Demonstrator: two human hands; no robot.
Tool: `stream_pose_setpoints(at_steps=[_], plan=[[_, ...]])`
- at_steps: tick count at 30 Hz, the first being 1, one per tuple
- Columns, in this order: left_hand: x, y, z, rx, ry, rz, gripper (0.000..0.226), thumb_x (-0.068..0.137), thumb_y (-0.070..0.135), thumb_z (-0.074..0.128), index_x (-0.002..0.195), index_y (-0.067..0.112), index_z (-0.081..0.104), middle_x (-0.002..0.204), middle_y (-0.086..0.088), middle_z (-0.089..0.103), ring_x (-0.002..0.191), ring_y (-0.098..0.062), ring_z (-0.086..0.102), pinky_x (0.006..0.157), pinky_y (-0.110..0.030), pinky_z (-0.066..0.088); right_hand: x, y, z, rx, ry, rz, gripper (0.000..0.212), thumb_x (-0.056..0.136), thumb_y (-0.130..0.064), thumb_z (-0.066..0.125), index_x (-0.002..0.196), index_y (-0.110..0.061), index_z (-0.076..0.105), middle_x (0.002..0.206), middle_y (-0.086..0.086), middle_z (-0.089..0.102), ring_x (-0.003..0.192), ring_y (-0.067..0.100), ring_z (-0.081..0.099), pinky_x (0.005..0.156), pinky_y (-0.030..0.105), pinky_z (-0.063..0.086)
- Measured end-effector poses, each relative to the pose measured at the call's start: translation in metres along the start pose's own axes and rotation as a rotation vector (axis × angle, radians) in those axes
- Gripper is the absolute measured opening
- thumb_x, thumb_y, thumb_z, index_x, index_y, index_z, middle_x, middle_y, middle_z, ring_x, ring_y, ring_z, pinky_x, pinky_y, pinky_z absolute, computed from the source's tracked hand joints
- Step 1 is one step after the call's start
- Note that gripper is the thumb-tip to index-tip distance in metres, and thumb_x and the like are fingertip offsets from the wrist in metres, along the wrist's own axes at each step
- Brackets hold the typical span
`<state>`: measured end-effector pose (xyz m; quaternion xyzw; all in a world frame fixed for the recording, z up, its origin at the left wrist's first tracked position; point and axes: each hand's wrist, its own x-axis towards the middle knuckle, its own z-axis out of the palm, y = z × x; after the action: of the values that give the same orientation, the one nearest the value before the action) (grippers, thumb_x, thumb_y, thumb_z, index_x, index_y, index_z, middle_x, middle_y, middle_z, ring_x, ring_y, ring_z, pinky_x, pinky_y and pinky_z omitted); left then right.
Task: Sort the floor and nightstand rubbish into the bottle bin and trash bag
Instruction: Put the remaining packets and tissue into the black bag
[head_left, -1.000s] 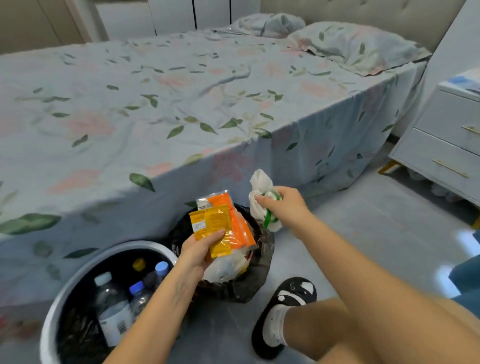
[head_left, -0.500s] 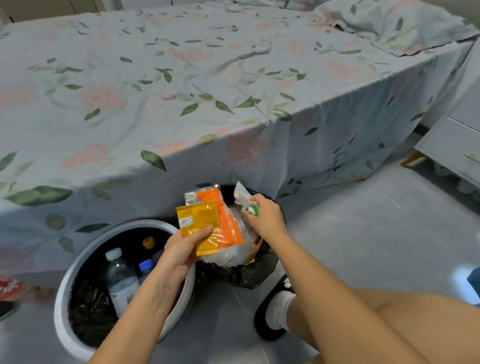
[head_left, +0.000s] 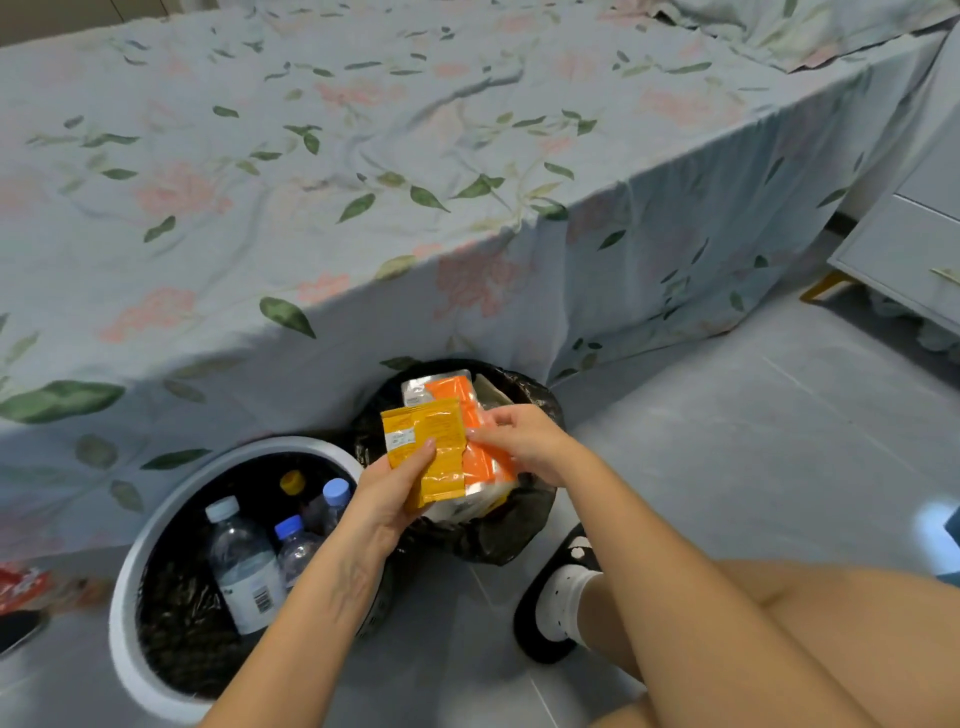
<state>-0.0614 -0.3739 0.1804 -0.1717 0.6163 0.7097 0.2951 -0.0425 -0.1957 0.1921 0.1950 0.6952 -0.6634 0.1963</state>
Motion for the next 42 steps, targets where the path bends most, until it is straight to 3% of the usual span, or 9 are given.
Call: stream_pose_setpoints(at_steps=[6, 12, 15, 20, 26, 29, 34, 39, 42], plan=[[-0.001, 0.003, -0.021, 0.057, 0.142, 0.064, 0.027, 0.09, 0.02, 0.065, 0.115, 0.011, 0.062, 0.096, -0.004, 0.071, 0.081, -0.017, 0.066, 0.062, -0.029, 0.051, 0.022, 0.002, 0.003, -0.32, 0.378, -0.166, 0.026, 0.089, -0.022, 0.061, 0.103, -0.001, 0.063, 0.104, 0.014, 0.066, 0.092, 0.025, 0.061, 0.071, 0.028, 0.043], [-0.006, 0.006, -0.035, 0.086, 0.176, 0.068, 0.017, 0.088, 0.023, 0.067, 0.104, 0.018, 0.066, 0.093, -0.001, 0.074, 0.083, -0.017, 0.069, 0.065, -0.03, 0.05, 0.059, 0.009, 0.017, -0.503, 0.288, 0.028, 0.027, 0.088, -0.029, 0.063, 0.069, -0.011, 0.054, 0.076, 0.004, 0.058, 0.069, 0.016, 0.054, 0.061, 0.026, 0.043], [-0.006, 0.006, -0.034, 0.091, 0.174, 0.059, 0.013, 0.089, 0.023, 0.066, 0.101, 0.019, 0.065, 0.092, -0.002, 0.073, 0.081, -0.016, 0.068, 0.063, -0.029, 0.049, 0.065, 0.019, 0.02, -0.614, 0.238, 0.126, 0.034, 0.084, -0.041, 0.068, 0.089, -0.009, 0.06, 0.093, 0.01, 0.059, 0.086, 0.022, 0.058, 0.068, 0.028, 0.041], [0.003, 0.003, -0.023, 0.085, 0.148, 0.023, 0.015, 0.089, 0.023, 0.067, 0.102, 0.017, 0.065, 0.095, -0.004, 0.073, 0.086, -0.02, 0.069, 0.067, -0.03, 0.052, 0.05, 0.018, 0.007, -0.348, 0.51, -0.008, 0.038, 0.089, -0.029, 0.062, 0.12, -0.007, 0.059, 0.119, 0.011, 0.063, 0.112, 0.026, 0.058, 0.087, 0.03, 0.045], [0.066, -0.007, 0.012, 0.296, 0.137, 0.002, 0.037, 0.083, 0.02, 0.074, 0.116, 0.007, 0.064, 0.111, -0.012, 0.069, 0.097, -0.027, 0.066, 0.086, -0.041, 0.054, 0.025, 0.013, -0.003, -0.04, 0.67, 0.003, 0.032, 0.091, -0.009, 0.051, 0.122, -0.012, 0.059, 0.122, 0.005, 0.061, 0.098, 0.015, 0.054, 0.08, 0.024, 0.042], [0.097, -0.017, 0.027, 0.648, 0.207, -0.003, 0.045, 0.08, 0.023, 0.075, 0.119, 0.005, 0.062, 0.12, -0.013, 0.065, 0.109, -0.03, 0.062, 0.094, -0.034, 0.049, 0.023, 0.018, 0.001, -0.1, 0.602, 0.097, 0.029, 0.087, -0.011, 0.053, 0.114, -0.014, 0.065, 0.116, 0.004, 0.063, 0.109, 0.024, 0.059, 0.09, 0.033, 0.051], [0.103, -0.027, 0.022, 1.621, 0.35, 0.024, 0.085, 0.074, 0.043, 0.078, 0.137, 0.01, 0.032, 0.138, -0.013, 0.041, 0.124, -0.032, 0.048, 0.091, -0.041, 0.047, 0.018, 0.018, 0.007, -0.276, 0.278, 0.135, 0.018, 0.084, -0.006, 0.049, 0.078, -0.01, 0.065, 0.08, 0.004, 0.053, 0.07, 0.018, 0.05, 0.055, 0.026, 0.046], [0.103, -0.006, 0.038, 2.035, 0.202, 0.125, 0.046, 0.094, 0.023, 0.047, 0.139, 0.015, 0.044, 0.139, -0.008, 0.044, 0.127, -0.029, 0.045, 0.095, -0.04, 0.046, 0.017, 0.016, 0.011, -0.421, 0.208, 0.109, 0.015, 0.082, -0.005, 0.047, 0.077, -0.014, 0.059, 0.079, 0.008, 0.049, 0.073, 0.022, 0.046, 0.062, 0.033, 0.039], [0.091, 0.022, 0.048, 2.113, 0.144, 0.242, 0.038, 0.09, 0.024, 0.051, 0.128, 0.017, 0.056, 0.129, -0.005, 0.056, 0.12, -0.027, 0.052, 0.087, -0.035, 0.045, 0.015, 0.015, 0.011, -0.458, 0.219, 0.109, 0.019, 0.086, -0.01, 0.048, 0.089, -0.004, 0.066, 0.084, 0.008, 0.053, 0.075, 0.023, 0.05, 0.063, 0.033, 0.043]])
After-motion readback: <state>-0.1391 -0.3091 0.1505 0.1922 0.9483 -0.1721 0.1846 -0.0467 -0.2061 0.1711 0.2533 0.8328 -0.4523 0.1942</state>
